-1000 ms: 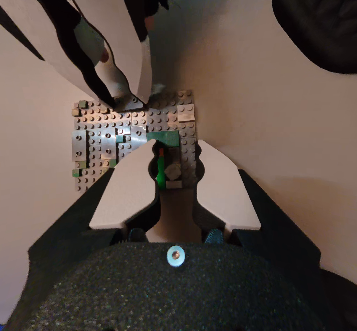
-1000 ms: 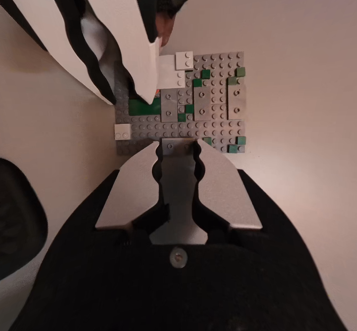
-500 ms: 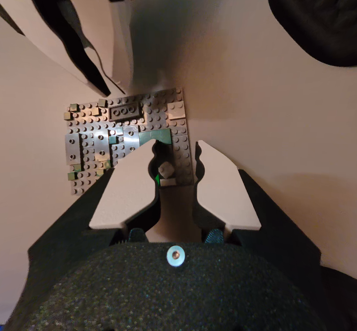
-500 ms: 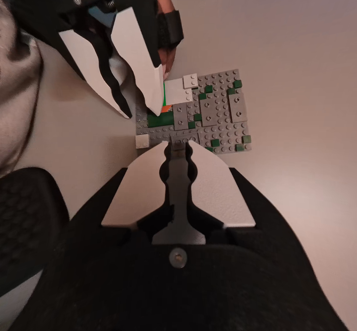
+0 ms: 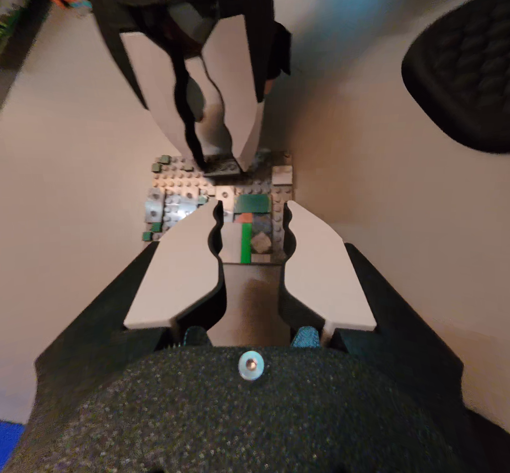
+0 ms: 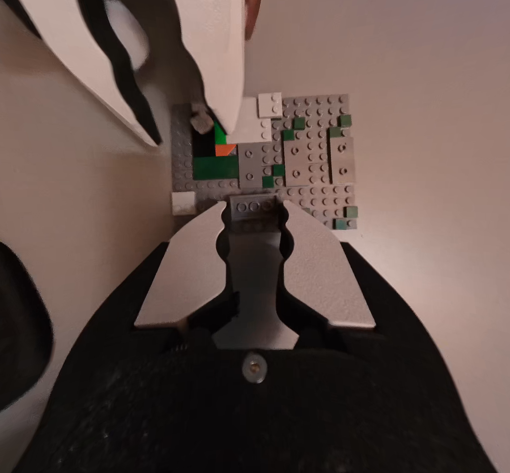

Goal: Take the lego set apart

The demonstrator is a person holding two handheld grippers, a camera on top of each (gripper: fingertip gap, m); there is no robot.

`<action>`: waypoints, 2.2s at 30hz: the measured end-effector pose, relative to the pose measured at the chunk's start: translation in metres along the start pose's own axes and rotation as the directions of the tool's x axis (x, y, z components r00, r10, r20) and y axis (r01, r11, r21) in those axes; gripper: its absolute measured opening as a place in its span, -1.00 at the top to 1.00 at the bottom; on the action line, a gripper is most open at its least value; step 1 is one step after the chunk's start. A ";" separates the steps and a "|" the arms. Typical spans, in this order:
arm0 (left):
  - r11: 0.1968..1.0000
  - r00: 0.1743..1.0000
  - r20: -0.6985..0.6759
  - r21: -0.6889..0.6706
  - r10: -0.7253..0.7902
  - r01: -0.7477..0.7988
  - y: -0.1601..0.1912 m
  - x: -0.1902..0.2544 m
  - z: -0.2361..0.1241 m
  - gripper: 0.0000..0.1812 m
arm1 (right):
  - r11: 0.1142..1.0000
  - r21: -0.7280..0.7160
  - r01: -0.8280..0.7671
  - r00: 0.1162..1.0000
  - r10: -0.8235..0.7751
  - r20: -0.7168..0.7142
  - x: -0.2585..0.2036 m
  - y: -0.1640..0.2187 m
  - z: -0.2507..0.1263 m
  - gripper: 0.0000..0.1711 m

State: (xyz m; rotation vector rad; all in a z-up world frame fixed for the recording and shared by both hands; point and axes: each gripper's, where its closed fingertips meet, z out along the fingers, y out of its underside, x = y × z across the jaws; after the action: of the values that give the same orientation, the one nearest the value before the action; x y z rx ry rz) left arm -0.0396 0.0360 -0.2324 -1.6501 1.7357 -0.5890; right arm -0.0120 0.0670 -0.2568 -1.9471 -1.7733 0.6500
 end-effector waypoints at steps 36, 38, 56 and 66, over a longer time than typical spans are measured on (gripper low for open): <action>0.904 0.800 0.534 -0.143 -0.273 0.404 0.138 -0.146 -0.182 0.83 | 0.994 0.104 -0.044 0.997 0.050 -0.055 -0.052 0.006 0.007 0.56; 0.882 0.794 0.533 -0.169 -0.293 0.439 0.148 -0.147 -0.179 0.73 | 0.997 0.081 -0.021 0.998 0.026 -0.057 -0.052 0.004 0.008 0.57; 0.999 0.999 -0.016 -0.035 0.033 -0.033 0.023 0.017 -0.048 0.67 | 0.995 -0.030 0.099 0.989 -0.102 -0.104 -0.047 -0.002 0.012 0.81; 0.957 0.982 -0.077 -0.221 0.173 -0.186 0.033 0.021 0.007 0.74 | 0.991 -0.107 0.081 0.993 -0.090 -0.079 -0.045 -0.003 0.016 0.82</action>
State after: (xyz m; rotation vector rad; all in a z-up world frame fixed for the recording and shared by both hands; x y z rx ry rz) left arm -0.0573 0.0198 -0.2643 -1.6157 2.0319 -0.3655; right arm -0.0278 0.0221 -0.2651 -1.9236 -1.8607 0.4494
